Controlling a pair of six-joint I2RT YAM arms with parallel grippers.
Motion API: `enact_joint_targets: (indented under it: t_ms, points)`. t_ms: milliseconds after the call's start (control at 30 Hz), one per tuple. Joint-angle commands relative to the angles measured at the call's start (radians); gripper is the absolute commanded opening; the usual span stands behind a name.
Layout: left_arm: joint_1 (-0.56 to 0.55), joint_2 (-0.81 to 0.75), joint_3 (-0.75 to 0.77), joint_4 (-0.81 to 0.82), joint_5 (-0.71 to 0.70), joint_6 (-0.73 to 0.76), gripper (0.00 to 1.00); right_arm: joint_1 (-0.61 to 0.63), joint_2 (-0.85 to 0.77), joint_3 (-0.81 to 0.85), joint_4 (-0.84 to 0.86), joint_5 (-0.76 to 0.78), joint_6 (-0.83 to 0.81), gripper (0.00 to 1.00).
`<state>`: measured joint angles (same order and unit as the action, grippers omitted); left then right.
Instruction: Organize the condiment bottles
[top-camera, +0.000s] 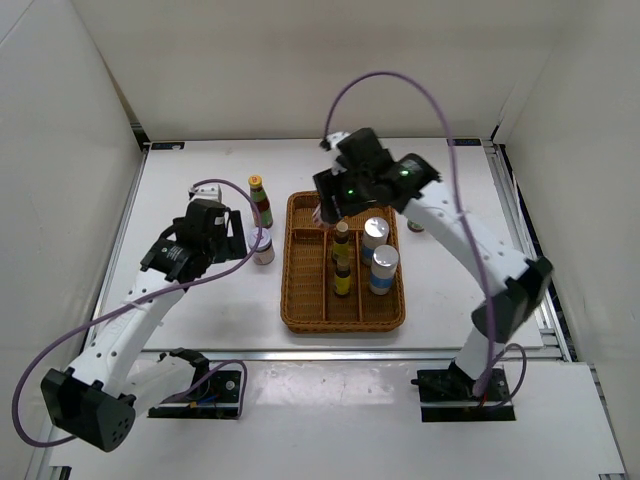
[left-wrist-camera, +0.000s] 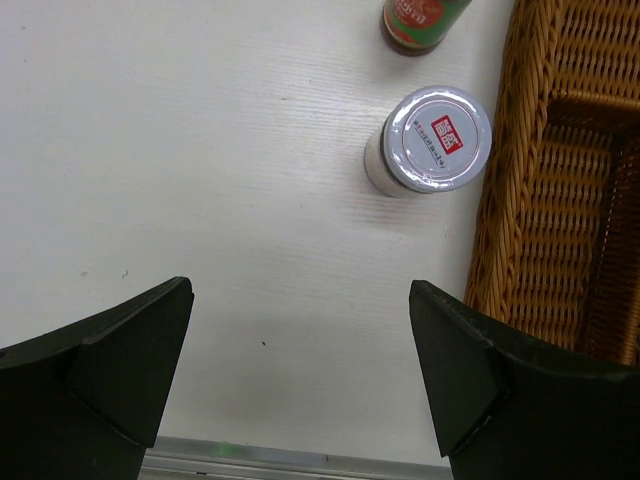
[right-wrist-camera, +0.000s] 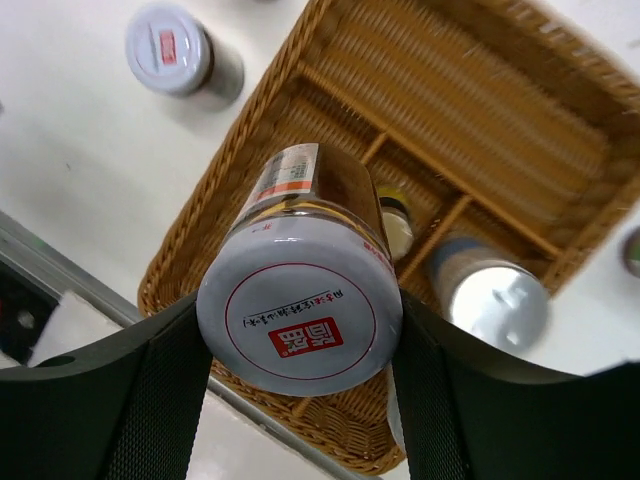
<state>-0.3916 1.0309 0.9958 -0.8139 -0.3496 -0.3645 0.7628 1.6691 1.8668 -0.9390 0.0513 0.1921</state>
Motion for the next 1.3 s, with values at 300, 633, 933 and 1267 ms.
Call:
enact_joint_targets:
  t_ms: [300, 633, 933, 1267]
  points:
    - [0.005, -0.043, -0.005, 0.024, -0.046, -0.016, 1.00, 0.055, 0.279, 0.120, 0.069, -0.056, -0.043, 0.00]
    - [0.005, -0.043, -0.005, 0.024, -0.046, -0.016, 1.00, 0.064, 0.420, 0.140, 0.060, -0.044, -0.043, 0.00]
    - [0.005, -0.043, -0.005, 0.024, -0.006, -0.007, 1.00, 0.064, 0.481, 0.117, 0.097, -0.044, -0.014, 0.20]
    - [-0.038, -0.043, -0.023, 0.071, 0.070, 0.024, 1.00, 0.064, 0.313, 0.155, 0.083, -0.061, 0.030, 0.93]
